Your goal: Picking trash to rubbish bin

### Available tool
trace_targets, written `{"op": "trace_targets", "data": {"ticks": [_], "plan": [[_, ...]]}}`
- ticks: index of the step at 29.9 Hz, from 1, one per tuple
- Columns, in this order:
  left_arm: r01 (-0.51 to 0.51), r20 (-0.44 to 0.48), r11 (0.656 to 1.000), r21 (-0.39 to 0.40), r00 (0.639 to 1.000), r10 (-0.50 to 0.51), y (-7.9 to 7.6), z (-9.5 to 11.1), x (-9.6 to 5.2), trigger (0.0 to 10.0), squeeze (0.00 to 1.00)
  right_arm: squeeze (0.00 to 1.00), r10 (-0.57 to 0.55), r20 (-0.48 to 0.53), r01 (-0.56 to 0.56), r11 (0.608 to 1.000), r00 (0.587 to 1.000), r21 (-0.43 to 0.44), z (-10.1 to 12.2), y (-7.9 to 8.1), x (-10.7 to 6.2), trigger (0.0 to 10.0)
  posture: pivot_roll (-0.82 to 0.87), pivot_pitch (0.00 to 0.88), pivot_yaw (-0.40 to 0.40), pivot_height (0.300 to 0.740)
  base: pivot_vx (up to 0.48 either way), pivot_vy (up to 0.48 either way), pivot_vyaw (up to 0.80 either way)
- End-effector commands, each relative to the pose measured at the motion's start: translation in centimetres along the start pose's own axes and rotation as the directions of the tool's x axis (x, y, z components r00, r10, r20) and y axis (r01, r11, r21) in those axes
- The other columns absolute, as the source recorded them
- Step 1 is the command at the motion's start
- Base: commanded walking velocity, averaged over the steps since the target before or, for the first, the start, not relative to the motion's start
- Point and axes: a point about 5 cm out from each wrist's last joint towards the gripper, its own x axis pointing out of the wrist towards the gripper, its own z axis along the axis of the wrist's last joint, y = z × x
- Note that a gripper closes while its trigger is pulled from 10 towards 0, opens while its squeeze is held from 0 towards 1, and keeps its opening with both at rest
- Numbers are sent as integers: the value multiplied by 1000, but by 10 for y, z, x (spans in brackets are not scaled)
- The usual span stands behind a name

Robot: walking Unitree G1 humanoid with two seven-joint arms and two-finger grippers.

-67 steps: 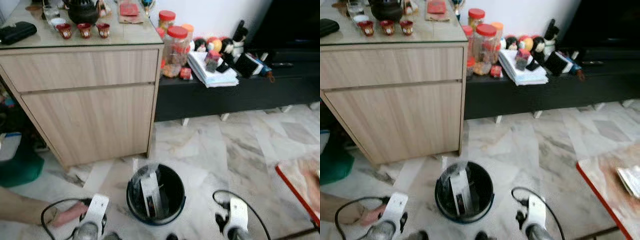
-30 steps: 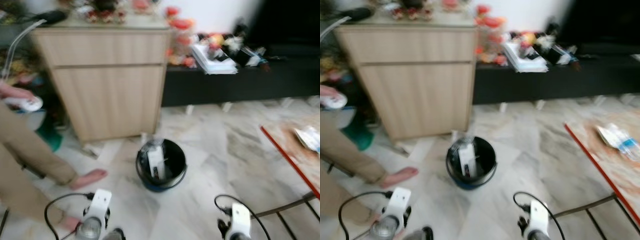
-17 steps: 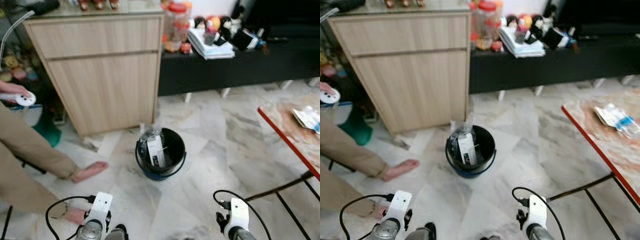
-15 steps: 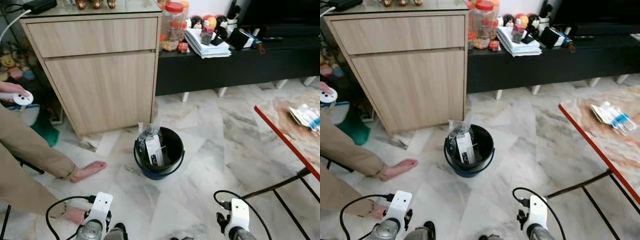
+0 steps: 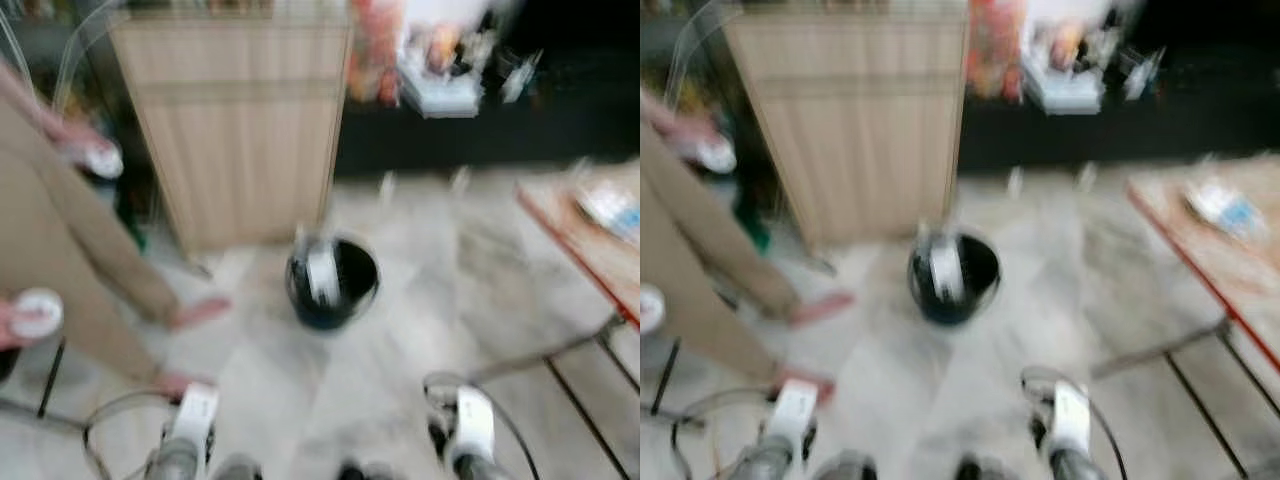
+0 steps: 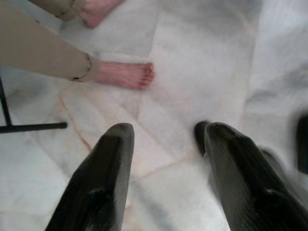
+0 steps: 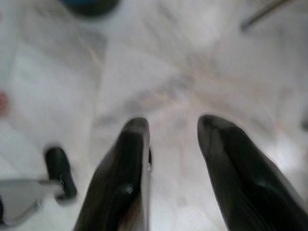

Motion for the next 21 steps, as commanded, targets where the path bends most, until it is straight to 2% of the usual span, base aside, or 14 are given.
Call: {"op": "trace_targets", "data": {"ticks": [1, 7, 9, 21], "plan": [[23, -33, 1000, -18, 999, -23, -8, -9, -3, 10000, 0, 0, -14, 19, 14, 1000, 1000, -1, 7, -5, 1, 10000, 89, 137, -112, 740, -277, 0, 0], [23, -33, 1000, -19, 999, -23, -8, -9, -3, 10000, 0, 0, -12, 23, 13, 1000, 1000, -1, 8, -5, 1, 10000, 88, 138, -114, 740, -273, 0, 0], [21, -54, 1000, 12, 998, -20, -8, -11, -3, 10000, 0, 0, -12, 21, 12, 1000, 1000, -4, 8, -5, 1, 10000, 88, 138, -114, 740, 0, 0, 0], [21, -66, 999, 24, 998, -20, -6, -14, -4, 10000, 0, 0, -8, 14, 8, 1000, 1000, -10, 6, -3, 1, 10000, 91, 138, -109, 740, 0, 0, 0]]}}
